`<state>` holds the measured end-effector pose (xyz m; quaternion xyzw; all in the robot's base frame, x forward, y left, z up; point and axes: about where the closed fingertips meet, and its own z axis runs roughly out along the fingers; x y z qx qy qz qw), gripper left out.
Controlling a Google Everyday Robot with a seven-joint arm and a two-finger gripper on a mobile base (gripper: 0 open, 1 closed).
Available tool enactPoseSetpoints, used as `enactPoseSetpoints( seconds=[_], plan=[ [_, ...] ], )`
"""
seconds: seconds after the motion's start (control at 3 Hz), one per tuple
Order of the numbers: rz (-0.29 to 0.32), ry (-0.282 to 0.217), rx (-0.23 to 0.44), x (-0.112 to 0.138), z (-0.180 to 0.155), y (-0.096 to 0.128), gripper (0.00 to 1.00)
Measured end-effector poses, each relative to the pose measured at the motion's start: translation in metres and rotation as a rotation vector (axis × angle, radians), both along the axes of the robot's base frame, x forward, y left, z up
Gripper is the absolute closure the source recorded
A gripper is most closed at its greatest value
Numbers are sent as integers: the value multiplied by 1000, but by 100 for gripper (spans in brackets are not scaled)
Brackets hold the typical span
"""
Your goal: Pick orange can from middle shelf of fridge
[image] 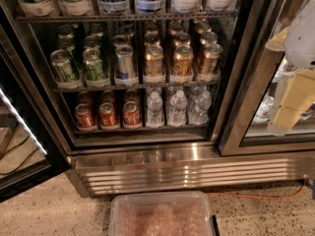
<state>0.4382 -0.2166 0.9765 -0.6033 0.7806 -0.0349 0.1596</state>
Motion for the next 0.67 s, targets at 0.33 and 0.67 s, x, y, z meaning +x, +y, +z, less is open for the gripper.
enactPoseSetpoints(
  seconds=[0.33, 0.67],
  plan=[
    [0, 0, 0, 0, 0, 0, 0],
    [11, 47, 32, 10, -18, 16, 0]
  ],
)
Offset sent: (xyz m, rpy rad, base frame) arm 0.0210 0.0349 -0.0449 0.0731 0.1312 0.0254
